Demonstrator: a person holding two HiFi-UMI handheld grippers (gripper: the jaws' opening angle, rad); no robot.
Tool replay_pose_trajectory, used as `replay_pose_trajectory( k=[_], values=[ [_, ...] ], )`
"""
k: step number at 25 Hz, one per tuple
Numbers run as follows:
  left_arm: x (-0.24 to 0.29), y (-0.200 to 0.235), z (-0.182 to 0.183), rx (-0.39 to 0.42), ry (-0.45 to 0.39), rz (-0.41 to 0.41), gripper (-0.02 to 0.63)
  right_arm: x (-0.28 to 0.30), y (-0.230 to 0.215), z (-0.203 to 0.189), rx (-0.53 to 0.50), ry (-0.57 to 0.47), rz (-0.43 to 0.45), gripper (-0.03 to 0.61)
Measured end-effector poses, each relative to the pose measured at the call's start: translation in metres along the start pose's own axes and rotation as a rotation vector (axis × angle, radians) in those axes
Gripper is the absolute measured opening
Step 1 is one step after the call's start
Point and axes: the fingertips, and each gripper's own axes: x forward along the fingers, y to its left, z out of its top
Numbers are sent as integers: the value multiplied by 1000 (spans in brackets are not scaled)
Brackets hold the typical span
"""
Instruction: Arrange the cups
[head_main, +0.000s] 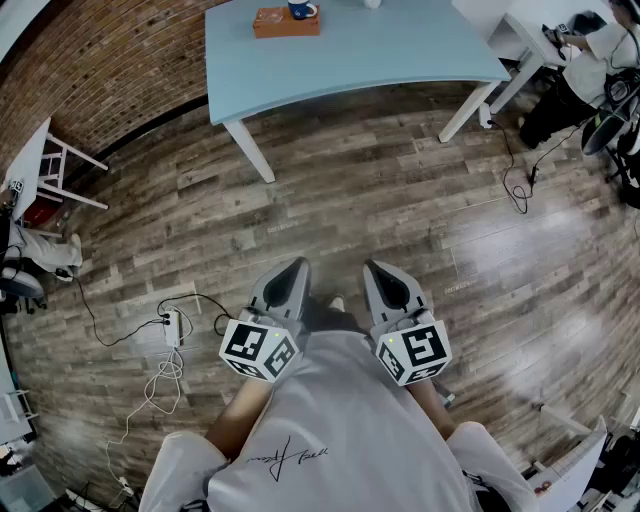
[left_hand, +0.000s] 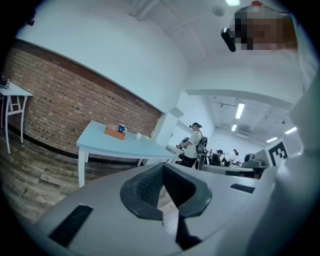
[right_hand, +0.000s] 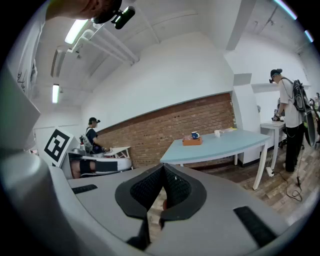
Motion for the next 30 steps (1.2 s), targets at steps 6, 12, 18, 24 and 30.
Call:
replay_pose_trajectory(
  k=[6, 12, 18, 24, 30],
  values=[
    [-9, 14, 12, -2, -20, 29, 9, 3, 16, 3, 0, 0, 5, 20],
    [1, 27, 23, -10, -44, 36, 9, 22, 17, 6, 3, 16, 37, 20],
    [26, 56, 43, -27, -57, 28, 9, 62, 13, 25, 34, 9, 71, 20],
    [52, 96, 76, -23, -82, 20, 9, 116, 13, 41, 38, 16, 89, 20],
    [87, 135, 111, -7, -86, -12, 9, 169, 9, 61, 48, 11, 86, 20]
  ],
)
